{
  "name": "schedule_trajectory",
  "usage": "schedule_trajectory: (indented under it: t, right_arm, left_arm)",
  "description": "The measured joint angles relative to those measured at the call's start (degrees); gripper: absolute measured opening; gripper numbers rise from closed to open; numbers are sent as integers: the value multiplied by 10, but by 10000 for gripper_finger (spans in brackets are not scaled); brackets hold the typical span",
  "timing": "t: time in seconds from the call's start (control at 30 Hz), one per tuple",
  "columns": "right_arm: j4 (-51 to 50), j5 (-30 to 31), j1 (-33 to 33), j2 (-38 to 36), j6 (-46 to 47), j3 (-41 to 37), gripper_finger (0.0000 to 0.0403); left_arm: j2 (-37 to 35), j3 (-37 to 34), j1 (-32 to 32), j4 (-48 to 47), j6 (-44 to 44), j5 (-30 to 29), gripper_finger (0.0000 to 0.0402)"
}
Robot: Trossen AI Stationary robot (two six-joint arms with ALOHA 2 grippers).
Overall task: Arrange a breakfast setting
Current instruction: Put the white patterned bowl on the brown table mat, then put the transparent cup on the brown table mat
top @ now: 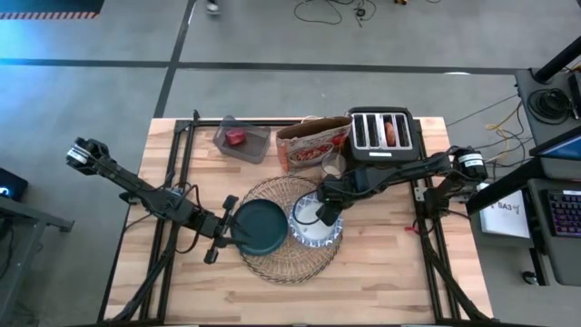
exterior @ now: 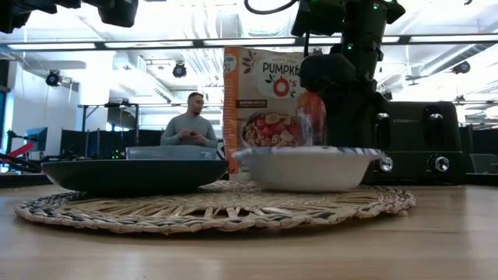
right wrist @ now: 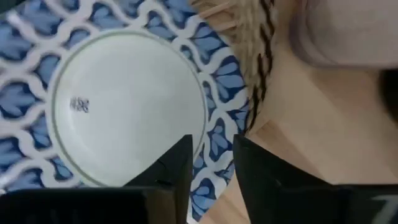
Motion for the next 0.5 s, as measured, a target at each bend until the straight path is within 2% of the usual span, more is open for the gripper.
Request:
schedule_trajectory:
  t: [0.17,0.5]
  right_arm:
    - [-28,-51,-1,-6,-8,23,118]
    - [-76,-49,-1,-25,-143,103,98]
  left_arm:
    - [-1,0,0,0,-1,0,66]
    - [-9,0,2,2,-1,-4,66]
